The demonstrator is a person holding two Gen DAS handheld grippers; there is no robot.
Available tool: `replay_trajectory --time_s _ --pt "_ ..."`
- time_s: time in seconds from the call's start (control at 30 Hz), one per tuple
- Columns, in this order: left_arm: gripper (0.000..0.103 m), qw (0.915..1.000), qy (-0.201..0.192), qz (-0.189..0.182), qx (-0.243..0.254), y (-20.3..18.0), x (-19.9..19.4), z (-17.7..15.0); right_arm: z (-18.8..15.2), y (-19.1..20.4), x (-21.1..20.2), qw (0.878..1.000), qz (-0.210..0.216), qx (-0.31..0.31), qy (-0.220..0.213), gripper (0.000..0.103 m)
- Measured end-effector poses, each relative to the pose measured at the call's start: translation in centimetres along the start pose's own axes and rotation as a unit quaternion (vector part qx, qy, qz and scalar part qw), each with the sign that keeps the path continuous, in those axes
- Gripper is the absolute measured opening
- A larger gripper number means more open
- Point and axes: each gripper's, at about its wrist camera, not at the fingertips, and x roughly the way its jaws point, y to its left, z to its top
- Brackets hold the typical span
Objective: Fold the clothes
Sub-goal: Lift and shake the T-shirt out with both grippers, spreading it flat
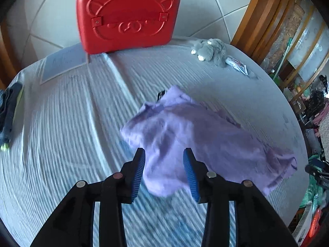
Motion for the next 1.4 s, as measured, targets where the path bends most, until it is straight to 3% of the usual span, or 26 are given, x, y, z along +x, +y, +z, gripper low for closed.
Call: replay_trajectory --time_s 0.2,0.37,0.4,0.43,0.53,0.67,0.73,0.77,0.8,1.0,1.03,1.07,1.13,1.17,1.27,1.33,1.4 --pt "0.039 0.9991 0.009 -0.021 0.036 -1.4 5.5 5.3 0.4 1.1 1.9 1.000 0.004 -0.004 0.012 0.072" --pt "0.038 0.9959 0.066 -0.002 0.061 -3.1 11.5 6.7 1.3 1.6 2.9 1.000 0.017 -0.014 0.015 0.072" --pt "0.034 0.9956 0.071 -0.005 0.061 -3.1 12.0 6.6 1.5 1.8 3.2 1.000 0.019 -0.018 0.016 0.072" --pt "0.010 0.9954 0.075 -0.009 0.059 -3.0 12.4 6.5 1.8 2.0 3.4 0.999 0.021 -0.024 0.015 0.072" --pt "0.007 0.9967 0.061 -0.012 0.052 -2.5 11.4 6.2 2.6 2.8 4.6 0.998 0.022 -0.049 0.013 0.072" --pt "0.005 0.9988 0.036 0.004 0.031 -1.0 9.4 6.6 2.9 3.9 8.1 0.995 0.031 -0.074 0.062 0.070" --pt "0.005 0.9994 0.025 0.013 0.019 -0.1 8.4 6.9 2.7 4.2 9.2 0.993 0.027 -0.083 0.083 0.043" --pt "0.005 0.9995 0.024 0.010 0.015 0.2 8.1 6.9 2.6 4.3 9.7 0.991 0.024 -0.088 0.094 0.011" --pt "0.005 0.9995 0.029 0.001 0.016 0.3 7.7 6.7 2.5 4.5 10.1 0.990 0.023 -0.092 0.102 0.000" --pt "0.011 0.9981 0.026 -0.021 0.053 -1.0 7.1 6.6 2.1 4.1 8.0 0.993 0.024 -0.085 0.080 0.000" --pt "0.024 0.9977 0.025 -0.026 0.058 -1.2 7.2 6.8 1.9 3.9 7.9 0.993 0.027 -0.082 0.081 0.000" --pt "0.047 0.9973 0.024 -0.019 0.066 -1.5 7.4 6.8 1.6 3.7 7.9 0.993 0.030 -0.079 0.082 0.000" --pt "0.058 0.9964 0.023 -0.007 0.081 -1.6 8.4 7.2 1.3 3.4 7.8 0.993 0.030 -0.076 0.080 0.001" --pt "0.058 0.9956 0.027 -0.004 0.090 -1.6 9.0 7.4 1.2 3.2 7.7 0.994 0.030 -0.076 0.079 0.009" --pt "0.058 0.9922 0.059 -0.006 0.110 -1.6 11.5 7.8 1.3 2.8 7.8 0.994 0.035 -0.069 0.078 0.049" --pt "0.057 0.9892 0.080 -0.008 0.123 -1.9 13.0 7.8 1.5 2.9 8.1 0.993 0.038 -0.078 0.080 0.050" --pt "0.031 0.9871 0.090 -0.013 0.132 -2.5 13.9 7.6 1.8 3.2 8.6 0.992 0.031 -0.093 0.080 0.051"
